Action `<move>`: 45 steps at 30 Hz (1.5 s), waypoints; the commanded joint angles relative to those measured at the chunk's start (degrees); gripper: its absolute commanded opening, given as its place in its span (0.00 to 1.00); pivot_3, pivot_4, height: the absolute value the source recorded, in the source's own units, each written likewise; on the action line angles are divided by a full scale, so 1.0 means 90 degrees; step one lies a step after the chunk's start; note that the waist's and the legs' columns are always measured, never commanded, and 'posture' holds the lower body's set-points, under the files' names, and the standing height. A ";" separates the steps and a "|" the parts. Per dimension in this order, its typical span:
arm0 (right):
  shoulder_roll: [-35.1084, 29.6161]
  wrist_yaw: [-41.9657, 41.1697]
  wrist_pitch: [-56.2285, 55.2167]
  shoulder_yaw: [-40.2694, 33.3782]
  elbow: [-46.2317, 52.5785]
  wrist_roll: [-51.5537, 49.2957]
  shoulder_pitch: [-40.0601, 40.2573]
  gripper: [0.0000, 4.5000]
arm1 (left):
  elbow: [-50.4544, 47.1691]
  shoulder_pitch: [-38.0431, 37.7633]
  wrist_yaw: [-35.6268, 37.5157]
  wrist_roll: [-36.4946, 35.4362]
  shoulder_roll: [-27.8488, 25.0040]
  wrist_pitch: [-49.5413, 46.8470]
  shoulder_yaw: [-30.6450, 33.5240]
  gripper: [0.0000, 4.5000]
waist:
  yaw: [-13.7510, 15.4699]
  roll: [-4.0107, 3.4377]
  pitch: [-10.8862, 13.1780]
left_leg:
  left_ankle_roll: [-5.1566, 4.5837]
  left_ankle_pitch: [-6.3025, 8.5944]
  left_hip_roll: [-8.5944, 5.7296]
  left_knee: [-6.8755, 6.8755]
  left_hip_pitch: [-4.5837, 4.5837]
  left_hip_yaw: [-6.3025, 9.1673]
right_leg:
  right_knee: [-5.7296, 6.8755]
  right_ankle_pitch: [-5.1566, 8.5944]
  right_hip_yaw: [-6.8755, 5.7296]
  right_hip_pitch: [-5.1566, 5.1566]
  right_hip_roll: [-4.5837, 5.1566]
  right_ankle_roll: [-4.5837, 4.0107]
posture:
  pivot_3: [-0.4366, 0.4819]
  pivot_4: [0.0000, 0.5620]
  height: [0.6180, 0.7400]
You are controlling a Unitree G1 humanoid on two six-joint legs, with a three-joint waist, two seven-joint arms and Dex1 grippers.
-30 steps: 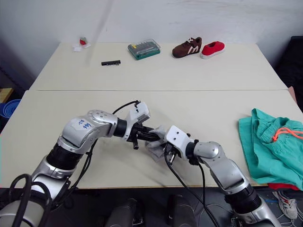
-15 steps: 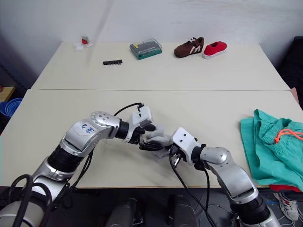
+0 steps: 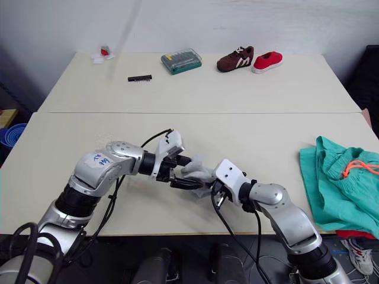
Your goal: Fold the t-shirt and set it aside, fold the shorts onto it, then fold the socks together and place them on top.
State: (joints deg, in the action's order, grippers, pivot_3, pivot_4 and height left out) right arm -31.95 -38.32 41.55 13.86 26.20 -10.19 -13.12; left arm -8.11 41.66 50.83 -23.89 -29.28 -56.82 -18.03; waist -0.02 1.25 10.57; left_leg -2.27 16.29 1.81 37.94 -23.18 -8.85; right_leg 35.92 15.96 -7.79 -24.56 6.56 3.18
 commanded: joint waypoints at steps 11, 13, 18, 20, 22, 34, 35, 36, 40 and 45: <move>-0.0067 -0.0048 -0.0119 0.0127 -0.0127 0.0048 -0.0091 0.00 | 0.0209 0.0071 -0.0134 -0.0859 0.0342 -0.0930 0.1047 0.99 | -0.0002 0.0000 0.0000 | 0.0000 0.0000 0.0000 0.0000 0.0000 0.0000 | 0.0001 0.0000 -0.0001 0.0001 -0.0001 0.0001 | 0.48 0.27 1.00; -0.0067 -0.0057 -0.0124 0.0134 -0.0155 0.0047 -0.0131 0.00 | 0.0122 0.0073 -0.0087 -0.0984 0.0330 -0.1072 0.1032 0.99 | -0.0003 0.0000 0.0000 | 0.0001 -0.0001 0.0000 0.0002 0.0000 0.0000 | 0.0003 -0.0001 -0.0001 0.0001 -0.0001 0.0001 | 0.48 0.27 1.00; -0.0072 -0.0067 -0.0137 0.0155 -0.0173 0.0051 -0.0170 0.00 | -0.0087 0.0040 0.0058 -0.1187 0.0326 -0.1197 0.0810 0.99 | -0.0006 0.0000 0.0000 | 0.0004 -0.0002 0.0000 0.0002 0.0001 0.0000 | 0.0005 0.0000 -0.0001 0.0000 -0.0001 0.0001 | 0.48 0.27 1.00; -0.0075 -0.0067 -0.0140 0.0165 -0.0175 0.0058 -0.0167 0.00 | -0.0121 0.0057 0.0012 -0.1227 0.0410 -0.1264 0.0729 0.99 | -0.0004 0.0000 0.0000 | 0.0004 -0.0002 0.0000 0.0002 0.0001 0.0000 | 0.0004 0.0000 0.0000 0.0001 -0.0001 0.0001 | 0.48 0.27 1.00; -0.0077 -0.0066 -0.0133 0.0170 -0.0170 0.0061 -0.0168 0.00 | -0.0113 0.0076 -0.0067 -0.1230 0.0469 -0.1345 0.0643 0.99 | -0.0003 0.0000 0.0000 | 0.0004 -0.0002 0.0000 0.0002 0.0001 0.0000 | 0.0004 0.0000 0.0000 0.0001 -0.0001 0.0001 | 0.48 0.27 1.00; -0.0342 -0.0002 0.0414 -0.0550 0.0535 -0.0312 0.0090 0.00 | -0.0039 -0.0129 -0.0150 -0.0481 0.0385 -0.0577 -0.0349 0.99 | 0.0020 0.0000 0.0000 | 0.0004 -0.0001 0.0000 0.0001 -0.0001 0.0003 | 0.0000 0.0000 0.0001 0.0000 -0.0001 0.0000 | 0.48 0.27 1.00; -0.0386 -0.0011 0.0511 -0.0674 0.0647 -0.0390 0.0106 0.00 | -0.0040 -0.0139 -0.0136 -0.0440 0.0368 -0.0531 -0.0384 0.99 | 0.0023 -0.0001 0.0001 | 0.0003 -0.0001 -0.0001 0.0001 -0.0002 0.0003 | -0.0001 0.0000 0.0001 0.0000 0.0000 0.0000 | 0.48 0.27 1.00; -0.0473 -0.0041 0.0669 -0.0891 0.0794 -0.0511 0.0072 0.00 | -0.0020 -0.0148 -0.0125 -0.0416 0.0363 -0.0495 -0.0396 0.99 | 0.0020 -0.0001 0.0001 | 0.0002 -0.0001 -0.0001 0.0001 -0.0002 0.0003 | 0.0000 0.0000 0.0001 0.0000 0.0001 0.0001 | 0.48 0.27 1.00; -0.0639 -0.0050 0.1115 -0.1364 0.1087 -0.0878 -0.0168 0.00 | 0.0015 -0.0173 -0.0095 -0.0357 0.0361 -0.0421 -0.0413 0.99 | 0.0017 -0.0004 0.0002 | 0.0000 0.0000 0.0000 0.0002 -0.0002 0.0006 | -0.0001 0.0000 0.0000 0.0000 0.0000 0.0000 | 0.48 0.27 1.00; -0.0306 0.0136 0.1652 -0.1391 0.1243 -0.1370 -0.0821 0.00 | 0.0012 -0.0190 -0.0049 -0.0317 0.0381 -0.0366 -0.0425 0.99 | -0.0003 -0.0008 0.0005 | 0.0001 0.0000 0.0003 0.0000 -0.0001 0.0006 | 0.0003 0.0001 -0.0002 -0.0002 -0.0001 -0.0002 | 0.48 0.27 1.00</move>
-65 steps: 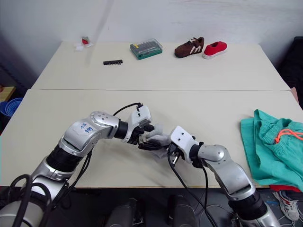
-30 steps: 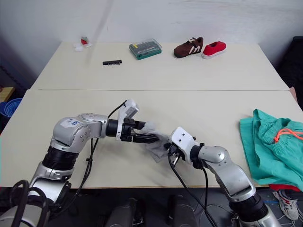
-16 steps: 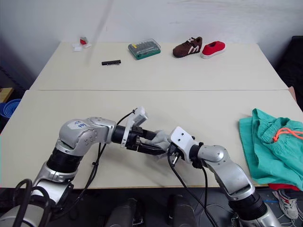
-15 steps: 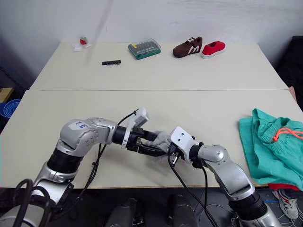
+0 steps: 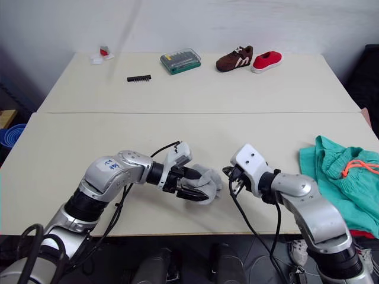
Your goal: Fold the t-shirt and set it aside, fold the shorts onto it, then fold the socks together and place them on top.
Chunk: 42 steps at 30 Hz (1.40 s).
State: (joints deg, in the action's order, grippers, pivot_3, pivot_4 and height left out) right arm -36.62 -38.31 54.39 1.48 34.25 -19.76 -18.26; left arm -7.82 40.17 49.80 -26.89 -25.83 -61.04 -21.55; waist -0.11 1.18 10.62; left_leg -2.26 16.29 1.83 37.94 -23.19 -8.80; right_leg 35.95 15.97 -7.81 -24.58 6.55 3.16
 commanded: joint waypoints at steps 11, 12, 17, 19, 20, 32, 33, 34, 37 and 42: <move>0.0153 0.0255 -0.0035 0.1216 0.0080 -0.0010 0.0083 0.00 | -0.0099 -0.0103 0.0149 0.0039 -0.0165 0.0310 0.0155 0.99 | 0.0019 0.0000 0.0000 | -0.0003 0.0001 -0.0005 0.0000 -0.0005 0.0002 | -0.0006 0.0000 -0.0002 0.0002 0.0002 0.0001 | 0.48 0.27 1.00; 0.0080 0.0228 -0.0084 0.1240 0.0082 0.0003 0.0167 0.00 | -0.0102 -0.0110 0.0157 0.0016 -0.0195 0.0320 0.0206 0.99 | 0.0015 0.0000 0.0000 | -0.0004 0.0001 -0.0005 0.0000 -0.0005 0.0002 | -0.0006 0.0000 -0.0002 0.0001 0.0002 0.0000 | 0.48 0.27 1.00; -0.0099 0.0159 -0.0542 0.1405 -0.0164 0.0158 0.0538 0.00 | -0.0044 -0.0161 0.0366 -0.0379 -0.0340 0.0351 0.0889 0.99 | 0.0003 0.0000 0.0000 | -0.0003 0.0001 -0.0002 0.0000 -0.0002 0.0002 | -0.0004 0.0000 -0.0003 0.0002 0.0000 0.0000 | 0.48 0.27 1.00; -0.0077 0.0157 -0.0693 0.1462 -0.0277 0.0225 0.0586 0.00 | 0.0038 -0.0127 0.0406 -0.0486 -0.0351 0.0344 0.1133 0.99 | 0.0007 0.0000 0.0000 | -0.0002 0.0001 -0.0001 0.0000 -0.0002 0.0002 | -0.0003 0.0000 -0.0004 0.0002 0.0000 0.0000 | 0.48 0.27 1.00; -0.0048 0.0164 -0.0749 0.1482 -0.0336 0.0247 0.0584 0.00 | 0.0137 -0.0084 0.0417 -0.0460 -0.0358 0.0460 0.1238 0.99 | 0.0009 0.0000 0.0000 | -0.0002 0.0001 -0.0001 0.0000 -0.0002 0.0002 | -0.0003 0.0000 -0.0005 0.0002 0.0000 0.0000 | 0.48 0.27 1.00; 0.0090 0.0205 -0.1060 0.1590 -0.0607 0.0427 0.0614 0.00 | 0.1176 0.0143 0.0909 0.0696 -0.0141 0.2519 0.0470 0.32 | 0.0017 0.0000 0.0000 | -0.0001 0.0000 -0.0003 0.0001 0.0000 0.0002 | -0.0004 0.0000 -0.0004 0.0005 0.0000 0.0001 | 0.48 0.27 1.00; 0.0082 0.0205 -0.1061 0.1578 -0.0596 0.0426 0.0619 0.00 | 0.1231 0.0144 0.0990 0.0798 -0.0118 0.2649 0.0352 0.24 | 0.0017 0.0000 0.0000 | -0.0001 0.0000 -0.0003 0.0001 0.0000 0.0002 | -0.0005 0.0000 -0.0004 0.0005 0.0000 0.0001 | 0.48 0.27 1.00; 0.0074 0.0206 -0.1061 0.1567 -0.0582 0.0421 0.0624 0.00 | 0.1268 0.0140 0.1062 0.0883 -0.0105 0.2763 0.0255 0.17 | 0.0014 0.0000 0.0000 | -0.0002 0.0000 -0.0003 0.0001 -0.0001 0.0002 | -0.0005 0.0000 -0.0005 0.0004 0.0000 0.0001 | 0.48 0.27 1.00; 0.0049 0.0222 -0.1071 0.1519 -0.0540 0.0415 0.0635 0.00 | 0.1479 0.0151 0.1130 0.1456 -0.0100 0.3241 -0.0235 0.01 | 0.0014 0.0000 0.0000 | -0.0002 0.0001 -0.0002 0.0001 -0.0001 0.0002 | -0.0004 0.0000 -0.0005 0.0004 0.0000 0.0001 | 0.48 0.27 1.00; 0.0014 0.0218 -0.1101 0.1531 -0.0512 0.0448 0.0668 0.00 | 0.1704 0.0110 0.1196 0.2169 -0.0078 0.3770 -0.0772 0.01 | 0.0020 0.0000 0.0000 | -0.0007 0.0003 -0.0002 0.0001 0.0000 0.0002 | -0.0007 0.0000 -0.0005 0.0006 0.0001 0.0000 | 0.48 0.27 1.00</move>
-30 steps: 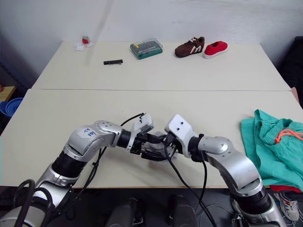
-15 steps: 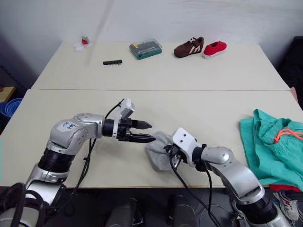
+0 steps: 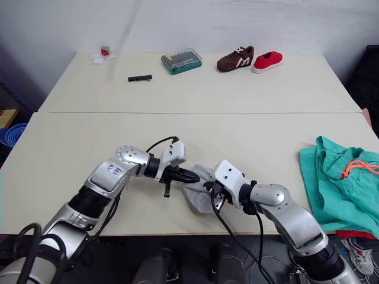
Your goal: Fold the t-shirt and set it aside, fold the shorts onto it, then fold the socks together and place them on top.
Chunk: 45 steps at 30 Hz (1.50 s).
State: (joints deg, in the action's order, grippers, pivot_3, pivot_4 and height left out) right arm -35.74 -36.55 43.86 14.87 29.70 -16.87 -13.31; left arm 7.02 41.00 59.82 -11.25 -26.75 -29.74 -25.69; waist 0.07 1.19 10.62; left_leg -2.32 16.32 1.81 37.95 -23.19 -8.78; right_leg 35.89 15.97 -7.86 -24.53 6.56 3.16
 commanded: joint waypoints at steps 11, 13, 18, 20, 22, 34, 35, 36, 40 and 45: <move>-0.0680 -0.0266 -0.0110 -0.0135 0.0607 0.0011 0.0924 0.00 | 0.0375 -0.0011 0.0090 0.0845 0.0177 0.0654 -0.0327 0.01 | 0.0124 0.0017 -0.0011 | -0.0019 0.0011 0.0001 0.0002 0.0005 0.0002 | -0.0006 0.0000 -0.0002 0.0009 0.0003 0.0001 | 0.48 0.27 1.00; -0.0679 -0.0261 -0.0145 -0.0274 0.0660 -0.0021 0.0951 0.00 | 0.0389 0.0012 0.0104 0.0840 0.0210 0.0646 -0.0307 0.01 | 0.0130 0.0017 -0.0011 | -0.0039 0.0021 0.0001 0.0003 0.0008 0.0003 | -0.0005 0.0000 -0.0002 0.0010 0.0003 0.0001 | 0.48 0.27 1.00; -0.0284 -0.0222 0.0448 -0.1069 0.0860 -0.0924 0.0333 0.00 | 0.0379 0.0089 0.0140 0.0845 0.0310 0.0603 -0.0245 0.01 | 0.0134 0.0016 -0.0010 | -0.0042 0.0020 0.0001 0.0005 0.0006 0.0003 | -0.0004 -0.0001 -0.0001 0.0009 0.0003 0.0001 | 0.48 0.27 1.00; -0.0142 -0.0183 0.0661 -0.1035 0.0757 -0.1048 -0.0086 0.00 | 0.0367 0.0099 0.0156 0.0860 0.0333 0.0596 -0.0237 0.01 | 0.0136 0.0015 -0.0010 | -0.0042 0.0020 0.0001 0.0006 0.0005 0.0004 | -0.0002 -0.0002 -0.0002 0.0008 0.0003 0.0001 | 0.48 0.27 1.00; -0.0034 -0.0140 0.0689 -0.0750 0.0489 -0.0895 -0.0388 0.00 | 0.0364 0.0100 0.0165 0.0881 0.0357 0.0589 -0.0233 0.01 | 0.0135 0.0015 -0.0010 | -0.0042 0.0020 0.0001 0.0006 0.0005 0.0008 | -0.0001 -0.0001 -0.0004 0.0008 0.0003 0.0001 | 0.48 0.27 1.00; -0.0484 -0.0134 0.0270 -0.0406 0.0040 -0.0124 0.0153 0.00 | 0.0246 0.0014 0.0203 0.0945 0.0363 0.0537 -0.0164 0.01 | 0.0159 0.0015 -0.0010 | -0.0041 0.0020 -0.0003 0.0013 -0.0005 0.0012 | -0.0006 -0.0003 -0.0013 0.0010 0.0007 0.0004 | 0.48 0.27 1.00; -0.0562 -0.0189 0.0306 -0.0650 0.0204 -0.0269 0.0355 0.00 | 0.0236 0.0006 0.0190 0.0947 0.0357 0.0540 -0.0146 0.01 | 0.0157 0.0015 -0.0010 | -0.0041 0.0020 -0.0003 0.0013 -0.0005 0.0013 | -0.0007 -0.0003 -0.0013 0.0010 0.0007 0.0004 | 0.48 0.27 1.00; -0.0588 -0.0239 0.0395 -0.0921 0.0360 -0.0485 0.0529 0.00 | 0.0219 0.0000 0.0182 0.0937 0.0351 0.0531 -0.0124 0.01 | 0.0156 0.0015 -0.0010 | -0.0041 0.0021 -0.0003 0.0013 -0.0005 0.0013 | -0.0009 -0.0003 -0.0012 0.0012 0.0007 0.0004 | 0.48 0.27 1.00; -0.0371 -0.0332 0.1160 -0.2148 0.0692 -0.1760 0.0834 0.00 | 0.0152 -0.0036 0.0187 0.0874 0.0346 0.0543 -0.0027 0.01 | 0.0130 0.0014 -0.0009 | -0.0050 0.0026 -0.0001 0.0013 -0.0004 0.0013 | -0.0009 -0.0004 -0.0012 0.0014 0.0007 0.0005 | 0.48 0.27 1.00; 0.0097 -0.0148 0.2660 -0.3239 0.0010 -0.3364 0.0424 0.22 | 0.0105 -0.0101 0.0195 0.0885 0.0307 0.0582 0.0026 0.00 | 0.0125 0.0012 -0.0008 | -0.0050 0.0025 0.0005 0.0012 0.0001 0.0018 | 0.0000 -0.0003 -0.0011 0.0012 0.0004 0.0001 | 0.48 0.27 1.00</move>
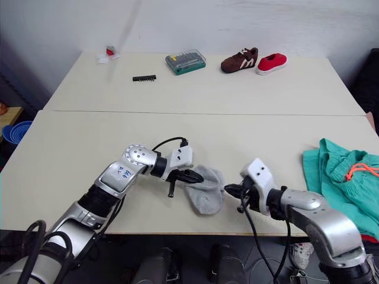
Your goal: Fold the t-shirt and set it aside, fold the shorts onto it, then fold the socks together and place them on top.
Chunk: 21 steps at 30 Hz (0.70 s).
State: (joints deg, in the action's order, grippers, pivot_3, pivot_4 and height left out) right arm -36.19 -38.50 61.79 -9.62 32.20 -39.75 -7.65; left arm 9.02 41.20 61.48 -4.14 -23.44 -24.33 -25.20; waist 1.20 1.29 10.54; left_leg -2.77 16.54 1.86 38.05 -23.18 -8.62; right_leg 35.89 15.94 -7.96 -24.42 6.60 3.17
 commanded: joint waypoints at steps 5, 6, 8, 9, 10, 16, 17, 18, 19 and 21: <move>0.0530 0.0462 0.1376 -0.0617 -0.1097 -0.1246 -0.0664 0.61 | -0.0160 -0.0183 -0.0032 0.0128 -0.0098 0.0002 0.0015 0.00 | -0.0006 -0.0006 0.0004 | 0.0000 0.0001 -0.0001 -0.0003 -0.0002 0.0001 | -0.0004 0.0001 0.0001 -0.0003 0.0001 -0.0001 | 0.48 0.27 1.00; 0.0626 0.0559 0.1482 -0.0577 -0.1331 -0.1235 -0.0780 0.69 | -0.0190 -0.0212 -0.0039 0.0130 -0.0119 -0.0006 0.0028 0.00 | -0.0013 -0.0007 0.0004 | 0.0000 0.0001 -0.0001 -0.0004 -0.0004 0.0001 | -0.0005 0.0001 0.0000 -0.0004 0.0001 -0.0002 | 0.48 0.27 1.00; 0.0740 0.0680 0.1627 -0.0556 -0.1597 -0.1243 -0.0911 0.85 | -0.0248 -0.0260 -0.0055 0.0137 -0.0140 -0.0027 0.0037 0.00 | -0.0018 -0.0008 0.0005 | 0.0000 0.0001 -0.0001 -0.0005 -0.0004 0.0001 | -0.0004 0.0001 0.0000 -0.0005 0.0001 -0.0002 | 0.48 0.27 1.00; 0.0790 0.0719 0.1697 -0.0545 -0.1717 -0.1251 -0.0969 0.92 | -0.0278 -0.0285 -0.0063 0.0140 -0.0149 -0.0036 0.0036 0.00 | -0.0018 -0.0008 0.0005 | 0.0000 0.0001 -0.0002 -0.0005 -0.0004 0.0000 | -0.0003 0.0001 0.0000 -0.0005 0.0001 -0.0002 | 0.48 0.27 1.00; 0.0897 0.0793 0.1848 -0.0561 -0.1877 -0.1300 -0.1060 0.99 | -0.0307 -0.0307 -0.0075 0.0143 -0.0159 -0.0049 0.0038 0.00 | -0.0023 -0.0008 0.0005 | 0.0001 0.0000 -0.0002 -0.0005 -0.0004 0.0000 | -0.0003 0.0001 -0.0001 -0.0005 0.0001 -0.0002 | 0.48 0.27 1.00; 0.1499 0.1002 0.2459 -0.0346 -0.2403 -0.1497 -0.1432 0.99 | -0.0382 -0.0330 -0.0126 0.0151 -0.0174 -0.0082 0.0041 0.00 | -0.0153 -0.0009 0.0004 | 0.0004 -0.0002 0.0000 -0.0006 -0.0001 0.0000 | 0.0003 0.0001 -0.0001 -0.0003 0.0001 -0.0002 | 0.48 0.27 1.00; 0.1593 0.1006 0.2508 -0.0265 -0.2421 -0.1513 -0.1465 0.99 | -0.0385 -0.0330 -0.0129 0.0153 -0.0175 -0.0083 0.0043 0.00 | -0.0165 -0.0010 0.0004 | 0.0004 -0.0002 0.0000 -0.0007 -0.0001 0.0000 | 0.0003 0.0001 -0.0001 -0.0003 0.0001 -0.0002 | 0.48 0.27 1.00; 0.1691 0.1022 0.2585 -0.0244 -0.2445 -0.1551 -0.1500 0.99 | -0.0391 -0.0329 -0.0131 0.0154 -0.0177 -0.0085 0.0045 0.00 | -0.0170 -0.0010 0.0004 | 0.0006 -0.0003 0.0000 -0.0008 0.0000 0.0000 | 0.0003 0.0001 0.0000 -0.0003 0.0000 -0.0002 | 0.48 0.27 1.00; 0.1819 0.1038 0.2650 -0.0173 -0.2456 -0.1572 -0.1534 0.99 | -0.0401 -0.0330 -0.0140 0.0156 -0.0174 -0.0093 0.0045 0.00 | -0.0174 -0.0010 0.0004 | 0.0007 -0.0004 0.0000 -0.0009 0.0000 0.0000 | 0.0004 0.0001 -0.0001 -0.0004 0.0000 -0.0002 | 0.48 0.27 1.00; 0.1945 0.1084 0.2644 -0.0012 -0.2463 -0.1479 -0.1555 0.99 | -0.0414 -0.0333 -0.0151 0.0162 -0.0169 -0.0101 0.0044 0.00 | -0.0173 -0.0011 0.0003 | 0.0009 -0.0005 0.0001 -0.0010 0.0001 0.0000 | 0.0007 0.0001 -0.0002 -0.0005 -0.0001 -0.0002 | 0.48 0.27 1.00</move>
State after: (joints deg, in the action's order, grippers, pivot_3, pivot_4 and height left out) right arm -19.55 -29.02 83.33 -13.06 10.81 -52.30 -22.35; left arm 5.76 39.13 60.55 -3.80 -24.95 -24.93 -24.06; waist -0.36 1.20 10.58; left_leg -2.68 16.50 1.87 37.96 -23.18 -8.62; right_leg 35.95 15.95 -7.98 -24.46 6.59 3.15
